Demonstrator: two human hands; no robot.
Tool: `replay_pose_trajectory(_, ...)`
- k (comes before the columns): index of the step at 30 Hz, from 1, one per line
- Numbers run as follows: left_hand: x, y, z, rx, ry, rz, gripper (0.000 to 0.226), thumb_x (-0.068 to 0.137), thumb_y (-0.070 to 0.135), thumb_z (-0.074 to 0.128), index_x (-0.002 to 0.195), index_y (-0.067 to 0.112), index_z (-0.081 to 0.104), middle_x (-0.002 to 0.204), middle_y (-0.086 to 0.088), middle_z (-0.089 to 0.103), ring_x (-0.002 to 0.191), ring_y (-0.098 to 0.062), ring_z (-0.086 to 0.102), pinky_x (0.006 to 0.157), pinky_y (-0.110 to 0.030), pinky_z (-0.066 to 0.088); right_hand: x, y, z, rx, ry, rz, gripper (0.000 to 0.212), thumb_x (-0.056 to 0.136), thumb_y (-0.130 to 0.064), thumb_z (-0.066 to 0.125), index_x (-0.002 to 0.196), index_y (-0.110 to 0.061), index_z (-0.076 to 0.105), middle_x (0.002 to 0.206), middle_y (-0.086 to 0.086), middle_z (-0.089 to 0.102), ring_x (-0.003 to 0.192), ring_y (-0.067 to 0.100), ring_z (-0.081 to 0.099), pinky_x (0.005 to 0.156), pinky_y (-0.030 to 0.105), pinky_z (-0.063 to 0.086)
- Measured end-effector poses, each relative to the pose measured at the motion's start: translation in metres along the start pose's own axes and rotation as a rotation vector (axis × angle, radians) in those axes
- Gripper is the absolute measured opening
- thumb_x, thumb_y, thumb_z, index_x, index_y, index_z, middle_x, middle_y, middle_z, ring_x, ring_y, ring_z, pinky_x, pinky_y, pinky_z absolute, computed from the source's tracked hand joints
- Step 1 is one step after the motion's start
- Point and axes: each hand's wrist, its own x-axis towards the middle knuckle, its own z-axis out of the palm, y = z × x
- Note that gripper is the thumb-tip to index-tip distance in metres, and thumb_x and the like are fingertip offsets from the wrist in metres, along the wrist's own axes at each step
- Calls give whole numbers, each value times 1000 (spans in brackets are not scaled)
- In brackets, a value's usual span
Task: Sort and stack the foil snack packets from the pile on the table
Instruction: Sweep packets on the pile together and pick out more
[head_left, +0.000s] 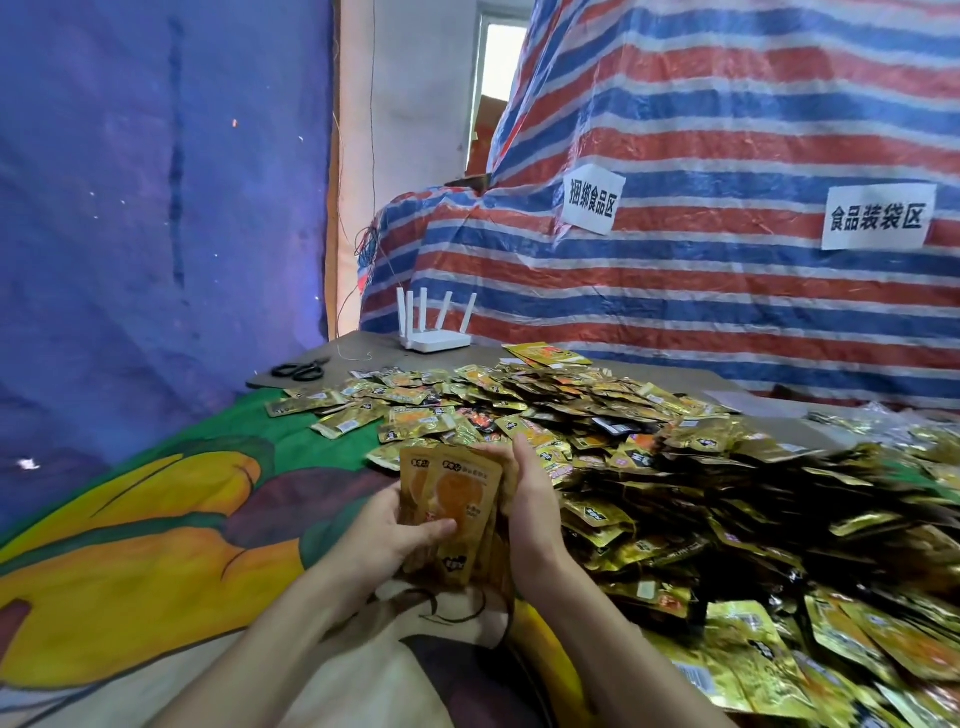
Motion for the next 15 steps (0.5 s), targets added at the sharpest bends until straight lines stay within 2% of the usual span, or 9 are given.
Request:
replay_pose_trajectory(3, 1, 0, -3, -20, 27, -25, 39, 71, 10, 75, 108, 0, 67, 98, -13, 77, 89, -26, 75, 69, -31, 59, -1, 2, -12, -1, -142, -5, 54, 106, -38, 32, 88, -18, 78, 92, 8, 78, 83, 18, 75, 62, 21, 57)
replay_pose_trajectory(5, 2, 0, -5, -59, 67, -55, 30, 77, 5, 72, 107, 0, 68, 99, -18, 76, 93, -35, 73, 77, -44, 59, -1, 2, -22, -98, -222, -49, 32, 88, -27, 47, 87, -26, 79, 87, -5, 78, 80, 7, 73, 61, 16, 54)
replay_pose_trajectory(6, 3, 0, -7, -80, 94, -74, 26, 81, 0, 69, 108, 0, 68, 100, -20, 75, 96, -39, 71, 83, -50, 57, -1, 3, -27, -146, -256, -46, 32, 76, -18, 50, 90, -28, 78, 85, -8, 77, 80, 5, 72, 61, 18, 55)
replay_pose_trajectory(7, 4, 0, -8, -94, 117, -90, 25, 85, -3, 65, 109, 0, 67, 102, -21, 75, 99, -42, 70, 88, -55, 55, -1, 2, -30, -205, -268, -32, 38, 72, -10, 50, 95, -28, 75, 86, -8, 77, 82, 7, 73, 63, 21, 56)
replay_pose_trajectory(9, 5, 1, -12, -107, 142, -113, 26, 89, -5, 61, 113, -1, 66, 106, -22, 74, 104, -43, 68, 95, -60, 51, -2, 0, -31, -324, -253, -55, 38, 86, 1, 50, 101, -28, 71, 93, -5, 77, 89, 10, 74, 66, 25, 59)
replay_pose_trajectory(11, 5, 2, -15, -117, 143, -124, 28, 89, -6, 58, 116, -2, 64, 109, -22, 73, 107, -42, 67, 98, -62, 48, -6, 1, -27, -409, -199, -139, 31, 98, 2, 50, 101, -21, 71, 96, -1, 77, 92, 13, 74, 70, 30, 62)
replay_pose_trajectory(13, 4, 4, -15, -121, 134, -114, 30, 90, -7, 55, 119, -3, 63, 112, -22, 72, 110, -42, 66, 101, -62, 46, -8, 2, -22, -444, -114, -254, 26, 100, 0, 52, 101, -16, 72, 97, 0, 76, 93, 15, 73, 77, 38, 63)
replay_pose_trajectory(15, 4, 5, -13, -129, 129, -86, 31, 91, -8, 54, 120, -3, 62, 113, -21, 72, 110, -40, 66, 101, -60, 47, -10, 0, -20, -418, -34, -391, 24, 98, -2, 57, 103, -19, 73, 97, -5, 75, 96, 12, 71, 80, 36, 62)
